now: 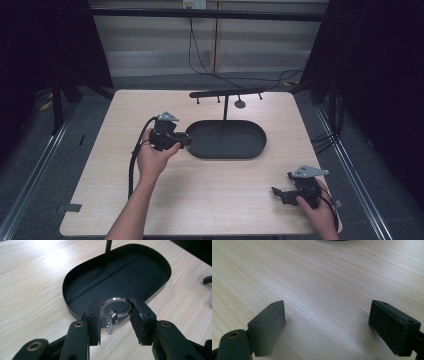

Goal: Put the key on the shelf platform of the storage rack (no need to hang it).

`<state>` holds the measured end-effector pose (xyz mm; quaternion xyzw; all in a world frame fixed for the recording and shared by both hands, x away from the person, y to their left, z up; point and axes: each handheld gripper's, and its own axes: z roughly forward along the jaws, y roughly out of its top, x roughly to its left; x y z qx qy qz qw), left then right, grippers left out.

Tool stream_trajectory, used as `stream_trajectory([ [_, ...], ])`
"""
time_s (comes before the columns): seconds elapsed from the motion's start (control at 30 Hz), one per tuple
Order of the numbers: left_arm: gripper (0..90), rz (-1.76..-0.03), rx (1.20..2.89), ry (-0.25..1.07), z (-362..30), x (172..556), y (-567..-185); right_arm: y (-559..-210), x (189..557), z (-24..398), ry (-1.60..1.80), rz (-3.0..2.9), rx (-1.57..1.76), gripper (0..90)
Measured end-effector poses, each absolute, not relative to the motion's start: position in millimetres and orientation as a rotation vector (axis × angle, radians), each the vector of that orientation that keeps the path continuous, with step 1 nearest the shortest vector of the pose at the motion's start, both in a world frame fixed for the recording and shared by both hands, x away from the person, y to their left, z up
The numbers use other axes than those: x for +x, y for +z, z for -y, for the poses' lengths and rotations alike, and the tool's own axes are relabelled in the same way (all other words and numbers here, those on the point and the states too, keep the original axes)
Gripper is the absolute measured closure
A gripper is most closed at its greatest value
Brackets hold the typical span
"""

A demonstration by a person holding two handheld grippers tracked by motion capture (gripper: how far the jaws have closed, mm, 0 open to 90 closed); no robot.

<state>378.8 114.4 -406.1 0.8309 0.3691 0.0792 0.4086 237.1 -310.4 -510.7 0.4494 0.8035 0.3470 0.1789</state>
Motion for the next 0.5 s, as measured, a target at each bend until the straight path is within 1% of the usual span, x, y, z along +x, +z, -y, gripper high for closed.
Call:
stream_trajectory([
  [0.5,62.0,-0.917,2.079,0.247,-87.7,391.1,-400.3,-510.7,237.1,310.5,0.981,-2.272,1.27,13.5],
])
